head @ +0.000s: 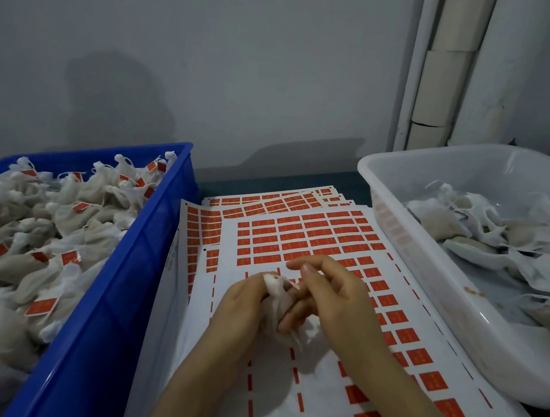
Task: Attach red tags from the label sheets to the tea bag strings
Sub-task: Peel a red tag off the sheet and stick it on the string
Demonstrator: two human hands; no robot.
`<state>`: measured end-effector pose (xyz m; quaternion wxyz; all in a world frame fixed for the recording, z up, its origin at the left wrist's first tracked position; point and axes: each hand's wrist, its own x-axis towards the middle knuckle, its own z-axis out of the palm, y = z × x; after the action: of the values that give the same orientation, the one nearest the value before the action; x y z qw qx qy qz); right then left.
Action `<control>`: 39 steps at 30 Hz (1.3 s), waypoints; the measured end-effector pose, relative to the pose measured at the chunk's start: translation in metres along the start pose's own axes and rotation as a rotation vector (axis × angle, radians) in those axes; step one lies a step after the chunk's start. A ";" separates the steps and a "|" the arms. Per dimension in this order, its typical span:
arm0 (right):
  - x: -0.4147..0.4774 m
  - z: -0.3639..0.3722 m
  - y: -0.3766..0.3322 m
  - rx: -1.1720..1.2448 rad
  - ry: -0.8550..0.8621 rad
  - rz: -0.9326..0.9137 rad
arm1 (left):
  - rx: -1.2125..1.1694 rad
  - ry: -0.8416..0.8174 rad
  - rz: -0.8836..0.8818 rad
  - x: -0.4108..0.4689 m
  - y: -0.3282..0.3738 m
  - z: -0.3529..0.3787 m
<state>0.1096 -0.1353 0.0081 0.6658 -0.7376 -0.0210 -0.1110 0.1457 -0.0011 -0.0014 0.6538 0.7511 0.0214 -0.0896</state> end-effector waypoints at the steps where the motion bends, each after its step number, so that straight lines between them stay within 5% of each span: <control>1: 0.000 0.000 -0.001 0.028 -0.022 0.015 | -0.007 -0.001 0.000 -0.002 0.002 -0.001; 12: 0.008 -0.002 0.000 0.046 -0.103 0.237 | -0.006 0.033 0.193 -0.015 0.005 0.016; 39: 0.006 -0.006 0.000 0.121 -0.157 0.177 | -0.036 0.042 0.199 -0.015 0.006 0.013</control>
<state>0.1142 -0.1417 0.0096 0.7126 -0.7013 -0.0146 0.0079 0.1308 -0.0132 0.0048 0.6723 0.7393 -0.0377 -0.0081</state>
